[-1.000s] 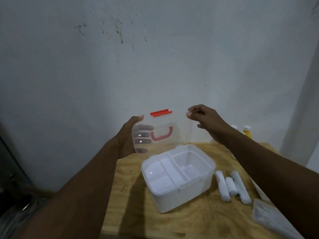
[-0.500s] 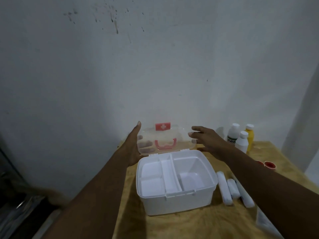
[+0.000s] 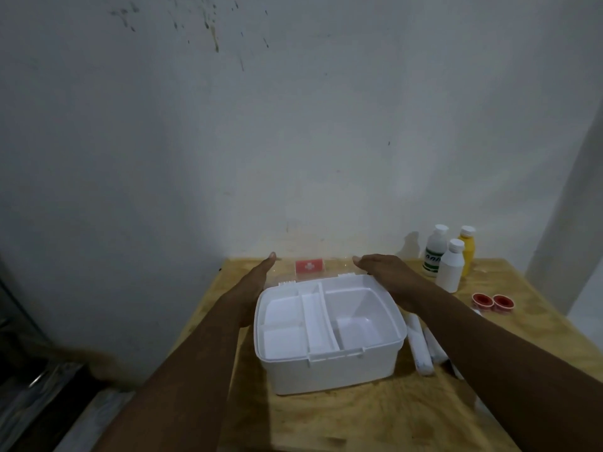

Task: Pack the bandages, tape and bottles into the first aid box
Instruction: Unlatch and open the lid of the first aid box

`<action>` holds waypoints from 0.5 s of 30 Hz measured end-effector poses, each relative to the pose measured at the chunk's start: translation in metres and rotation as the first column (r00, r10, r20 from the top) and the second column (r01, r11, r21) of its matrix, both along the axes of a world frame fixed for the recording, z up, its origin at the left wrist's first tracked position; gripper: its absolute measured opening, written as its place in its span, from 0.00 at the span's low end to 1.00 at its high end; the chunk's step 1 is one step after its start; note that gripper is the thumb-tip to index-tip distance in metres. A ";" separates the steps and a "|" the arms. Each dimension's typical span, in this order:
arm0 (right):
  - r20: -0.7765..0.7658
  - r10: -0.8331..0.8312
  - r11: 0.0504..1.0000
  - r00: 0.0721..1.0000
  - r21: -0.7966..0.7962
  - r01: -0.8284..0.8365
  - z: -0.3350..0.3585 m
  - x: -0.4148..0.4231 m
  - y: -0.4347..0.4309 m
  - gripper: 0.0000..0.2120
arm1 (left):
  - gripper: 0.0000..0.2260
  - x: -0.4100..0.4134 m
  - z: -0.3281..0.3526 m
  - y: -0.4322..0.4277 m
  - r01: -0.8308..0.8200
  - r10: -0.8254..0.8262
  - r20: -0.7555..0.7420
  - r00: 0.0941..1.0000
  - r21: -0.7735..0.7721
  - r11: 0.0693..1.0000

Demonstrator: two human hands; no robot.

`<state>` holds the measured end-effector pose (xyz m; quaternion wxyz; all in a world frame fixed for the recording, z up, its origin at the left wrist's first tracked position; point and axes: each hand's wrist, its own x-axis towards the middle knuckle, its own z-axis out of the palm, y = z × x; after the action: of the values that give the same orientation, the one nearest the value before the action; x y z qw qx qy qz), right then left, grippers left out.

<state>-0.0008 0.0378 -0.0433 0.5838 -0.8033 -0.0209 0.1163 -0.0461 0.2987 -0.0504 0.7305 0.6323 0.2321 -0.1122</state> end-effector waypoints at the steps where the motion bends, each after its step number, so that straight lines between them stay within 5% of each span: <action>1: -0.005 -0.004 1.000 1.000 0.000 0.004 0.002 -0.002 -0.001 0.26 | 0.40 -0.003 0.002 0.000 0.000 0.000 0.005 1.000 0.017 1.000; 5: 0.025 -0.020 0.998 0.999 -0.059 0.021 0.013 -0.012 -0.009 0.25 | 0.46 -0.012 0.001 0.010 0.036 -0.034 -0.019 0.999 0.112 0.993; 9: 0.033 -0.019 0.994 0.999 -0.106 0.022 0.029 -0.030 -0.024 0.19 | 0.29 -0.044 0.010 0.006 0.060 -0.059 -0.014 0.998 0.268 0.961; 15: 0.130 0.036 0.928 0.991 -0.373 0.016 0.045 -0.067 -0.050 0.10 | 0.30 -0.086 0.010 0.003 0.109 -0.111 -0.014 0.994 0.333 0.937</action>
<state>-0.0682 -0.0119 0.0021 0.4169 -0.9055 -0.0418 0.0667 -0.1320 0.3014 -0.0401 0.6064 0.7589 0.2102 -0.1105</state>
